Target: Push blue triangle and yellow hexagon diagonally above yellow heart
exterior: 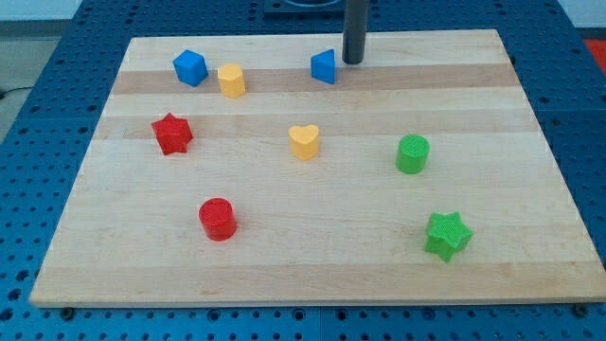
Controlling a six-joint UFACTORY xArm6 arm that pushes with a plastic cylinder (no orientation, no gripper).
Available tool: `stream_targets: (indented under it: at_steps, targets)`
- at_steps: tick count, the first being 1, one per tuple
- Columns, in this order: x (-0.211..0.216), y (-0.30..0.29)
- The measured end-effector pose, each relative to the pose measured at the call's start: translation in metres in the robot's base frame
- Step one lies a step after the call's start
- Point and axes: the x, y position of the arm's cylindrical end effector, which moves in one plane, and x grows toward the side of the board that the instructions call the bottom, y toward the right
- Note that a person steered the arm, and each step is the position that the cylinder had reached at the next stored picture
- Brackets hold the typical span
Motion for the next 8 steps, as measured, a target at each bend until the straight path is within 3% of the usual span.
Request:
stream_targets:
  at_steps: [2, 3, 4, 5, 6, 7, 8]
  targets:
    - [-0.019, 0.021]
    - [-0.024, -0.013]
    - [0.044, -0.051]
    - [0.084, -0.068]
    - [0.053, -0.024]
    - [0.028, -0.056]
    - [0.044, -0.112]
